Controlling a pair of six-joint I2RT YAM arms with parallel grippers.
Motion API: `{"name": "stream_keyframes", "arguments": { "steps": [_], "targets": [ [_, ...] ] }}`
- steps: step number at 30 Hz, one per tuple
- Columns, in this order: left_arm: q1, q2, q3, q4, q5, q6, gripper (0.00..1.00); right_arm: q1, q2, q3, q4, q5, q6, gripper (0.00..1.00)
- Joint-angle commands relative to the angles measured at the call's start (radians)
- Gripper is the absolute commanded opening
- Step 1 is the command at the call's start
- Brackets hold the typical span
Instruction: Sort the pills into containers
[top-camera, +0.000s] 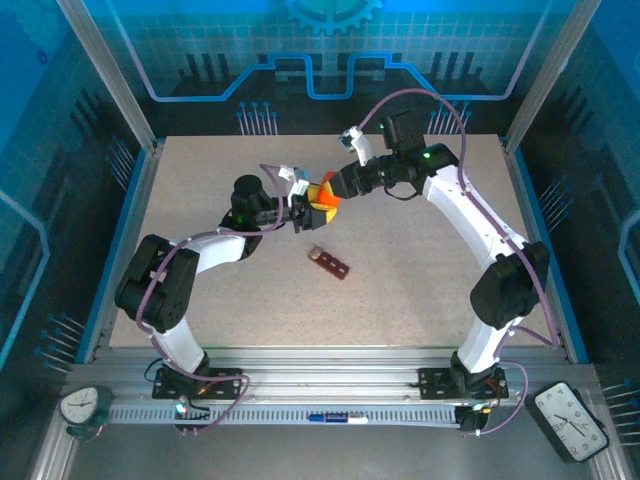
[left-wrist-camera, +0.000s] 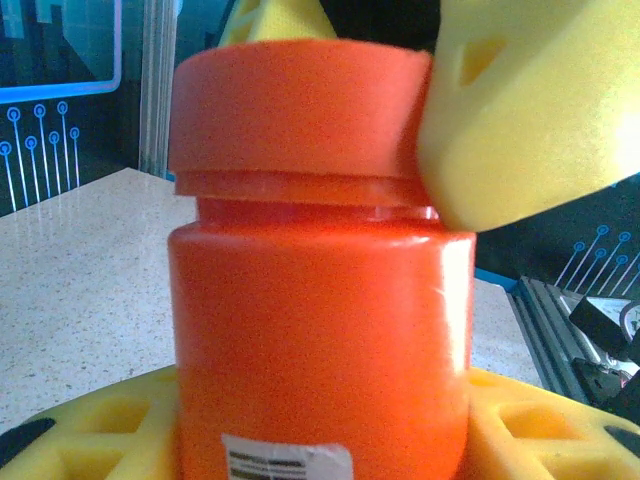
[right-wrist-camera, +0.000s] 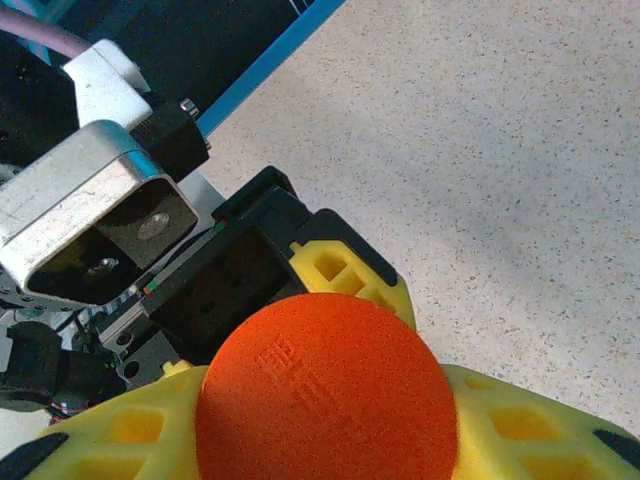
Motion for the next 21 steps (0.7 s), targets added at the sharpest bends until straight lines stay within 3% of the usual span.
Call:
{"name": "stream_keyframes", "arguments": {
  "steps": [1,7,15,17,21],
  "targets": [
    [-0.003,-0.025,0.027,0.044,0.016,0.000,0.00,0.022,-0.019,-0.030,0.036,-0.008,0.124,0.27],
    [-0.003,-0.021,0.027,0.031,-0.011,0.024,0.00,0.060,-0.070,-0.153,0.139,0.101,0.386,0.21],
    [-0.003,-0.022,0.017,0.025,-0.037,0.040,0.00,0.068,-0.102,-0.197,0.209,0.175,0.330,0.21],
    [-0.002,-0.022,0.011,0.029,-0.058,0.042,0.11,0.067,-0.111,-0.198,0.216,0.207,0.293,0.21],
    [-0.003,-0.029,-0.014,0.042,-0.107,0.049,0.41,0.054,-0.122,-0.210,0.254,0.259,0.258,0.21]
  ]
}}
